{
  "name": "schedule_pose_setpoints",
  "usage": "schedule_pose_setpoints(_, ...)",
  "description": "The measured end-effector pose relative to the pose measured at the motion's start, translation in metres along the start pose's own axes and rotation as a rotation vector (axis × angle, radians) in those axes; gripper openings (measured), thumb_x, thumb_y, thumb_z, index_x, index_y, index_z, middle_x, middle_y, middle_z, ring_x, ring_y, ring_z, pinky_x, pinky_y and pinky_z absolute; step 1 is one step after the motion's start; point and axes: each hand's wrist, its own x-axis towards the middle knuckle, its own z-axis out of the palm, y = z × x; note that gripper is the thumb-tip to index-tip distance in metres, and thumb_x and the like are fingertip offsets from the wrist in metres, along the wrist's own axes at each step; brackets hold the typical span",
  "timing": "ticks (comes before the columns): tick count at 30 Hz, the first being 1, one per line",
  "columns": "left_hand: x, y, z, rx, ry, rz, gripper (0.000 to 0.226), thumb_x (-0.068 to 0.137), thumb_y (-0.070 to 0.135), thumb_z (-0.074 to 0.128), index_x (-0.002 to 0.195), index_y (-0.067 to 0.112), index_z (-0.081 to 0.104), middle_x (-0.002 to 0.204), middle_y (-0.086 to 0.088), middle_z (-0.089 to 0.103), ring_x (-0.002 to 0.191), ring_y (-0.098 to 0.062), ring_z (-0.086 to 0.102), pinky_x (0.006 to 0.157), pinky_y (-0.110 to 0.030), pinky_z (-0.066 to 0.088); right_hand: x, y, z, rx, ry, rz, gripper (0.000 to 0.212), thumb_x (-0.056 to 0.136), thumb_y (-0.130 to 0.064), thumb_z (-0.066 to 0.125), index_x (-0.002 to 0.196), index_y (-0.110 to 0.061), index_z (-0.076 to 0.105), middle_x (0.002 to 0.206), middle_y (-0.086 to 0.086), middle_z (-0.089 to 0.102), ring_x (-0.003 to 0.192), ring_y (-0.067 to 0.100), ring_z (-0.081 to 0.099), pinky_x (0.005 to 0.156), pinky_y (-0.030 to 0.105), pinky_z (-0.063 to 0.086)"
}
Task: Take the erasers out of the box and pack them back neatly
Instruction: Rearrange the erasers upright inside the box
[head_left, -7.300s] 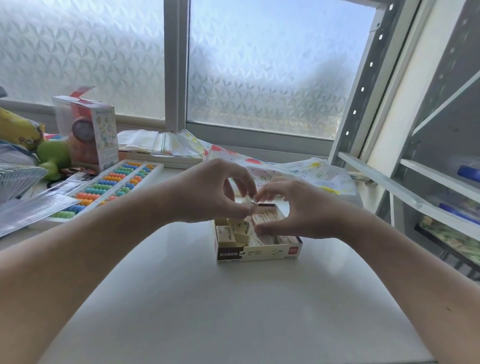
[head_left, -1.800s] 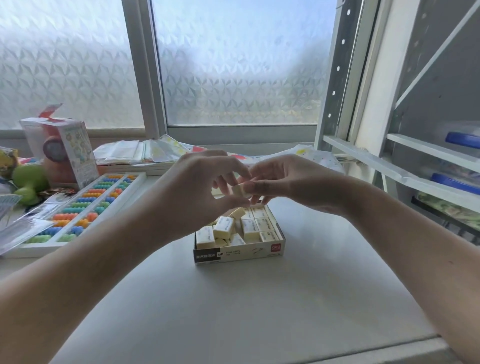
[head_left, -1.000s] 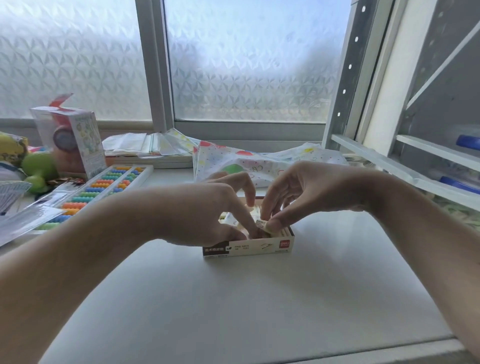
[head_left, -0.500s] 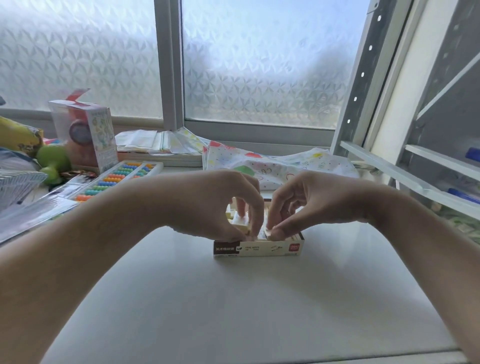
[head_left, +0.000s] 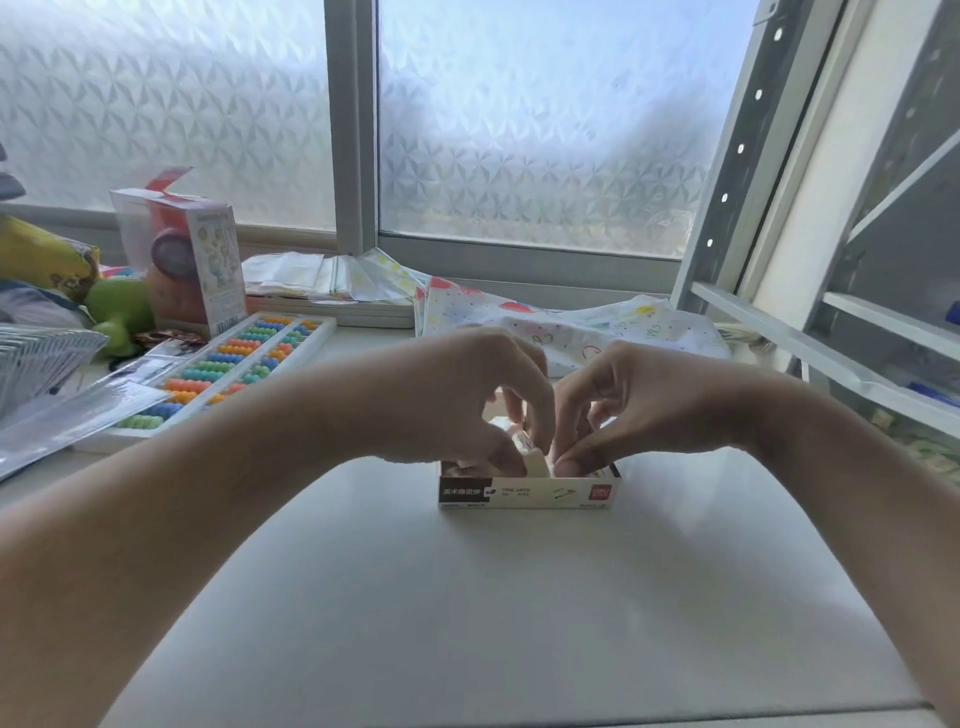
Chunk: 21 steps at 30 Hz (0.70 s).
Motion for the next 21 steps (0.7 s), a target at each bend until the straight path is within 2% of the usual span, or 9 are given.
schedule_pose_setpoints(2,-0.001,0.002,-0.006,-0.092,0.09,-0.018,0.015,0.077,0.02,0.084,0.09,0.023,0.076,0.088,0.011,0.07,0.089,-0.003,0.066,0.084,-0.026,0.052,0.0,-0.001,0.001,-0.002,0.032,0.007,0.003,0.087,-0.027,0.082,0.086,-0.024,0.081,0.079,-0.01,0.075,0.066,-0.005,0.062,0.067,0.009,0.046)
schedule_pose_setpoints(3,0.0,0.002,-0.009,-0.127,0.147,-0.028,0.014,0.079,0.02,0.083,0.091,0.02,0.076,0.086,0.01,0.072,0.087,-0.004,0.068,0.084,-0.028,0.054,0.0,-0.001,0.001,0.0,0.051,0.017,0.004,0.09,-0.028,0.079,0.088,-0.024,0.08,0.08,-0.01,0.077,0.066,-0.006,0.063,0.066,0.008,0.046)
schedule_pose_setpoints(7,0.002,-0.002,-0.008,-0.146,0.31,-0.08,0.019,0.082,0.025,0.081,0.099,0.019,0.073,0.086,0.006,0.074,0.081,-0.007,0.069,0.081,-0.033,0.056,0.003,-0.001,0.003,-0.035,0.058,0.036,0.015,0.082,-0.04,0.084,0.086,-0.027,0.078,0.073,-0.013,0.07,0.063,-0.007,0.059,0.063,0.009,0.044)
schedule_pose_setpoints(9,0.003,-0.005,-0.005,-0.143,0.34,-0.111,0.025,0.082,0.027,0.081,0.104,0.02,0.07,0.089,0.004,0.073,0.082,-0.011,0.07,0.081,-0.035,0.057,0.002,-0.002,0.004,-0.062,0.056,0.04,0.019,0.076,-0.04,0.088,0.085,-0.027,0.077,0.07,-0.012,0.064,0.063,-0.003,0.056,0.063,0.012,0.045)
schedule_pose_setpoints(11,0.004,-0.007,-0.001,-0.148,0.37,-0.143,0.028,0.083,0.027,0.08,0.107,0.02,0.067,0.091,0.004,0.073,0.084,-0.012,0.071,0.082,-0.036,0.057,0.0,-0.003,0.002,-0.053,0.083,0.031,0.016,0.078,-0.035,0.088,0.086,-0.026,0.077,0.073,-0.01,0.067,0.068,0.001,0.061,0.069,0.018,0.05)
schedule_pose_setpoints(13,0.005,-0.008,0.002,-0.136,0.401,-0.17,0.029,0.085,0.027,0.078,0.109,0.022,0.064,0.093,0.005,0.072,0.084,-0.01,0.07,0.08,-0.032,0.056,-0.001,-0.004,-0.003,-0.005,0.181,0.017,0.015,0.083,-0.036,0.083,0.087,-0.023,0.077,0.08,-0.005,0.075,0.076,0.004,0.068,0.076,0.02,0.055)
schedule_pose_setpoints(17,0.005,-0.005,0.008,-0.148,0.44,-0.152,0.032,0.084,0.031,0.079,0.11,0.025,0.06,0.091,0.007,0.073,0.079,-0.004,0.069,0.074,-0.019,0.054,0.002,-0.006,-0.007,0.034,0.406,0.011,0.037,0.077,-0.06,0.07,0.092,-0.027,0.074,0.084,-0.008,0.079,0.076,0.003,0.073,0.071,0.014,0.057)
schedule_pose_setpoints(19,0.007,-0.002,0.013,-0.165,0.442,-0.12,0.034,0.081,0.028,0.081,0.108,0.022,0.062,0.088,0.006,0.074,0.079,-0.006,0.071,0.078,-0.027,0.057,0.003,-0.005,-0.003,0.074,0.421,-0.023,0.037,0.079,-0.057,0.071,0.094,-0.023,0.077,0.087,-0.005,0.08,0.078,0.007,0.074,0.072,0.013,0.057)
schedule_pose_setpoints(21,0.009,0.0,0.016,-0.18,0.435,-0.093,0.035,0.079,0.028,0.083,0.107,0.021,0.064,0.086,0.005,0.073,0.079,-0.01,0.071,0.079,-0.033,0.058,0.004,-0.003,-0.002,0.104,0.45,-0.066,0.026,0.085,-0.04,0.077,0.092,-0.015,0.079,0.086,0.002,0.081,0.079,0.013,0.076,0.072,0.013,0.058)
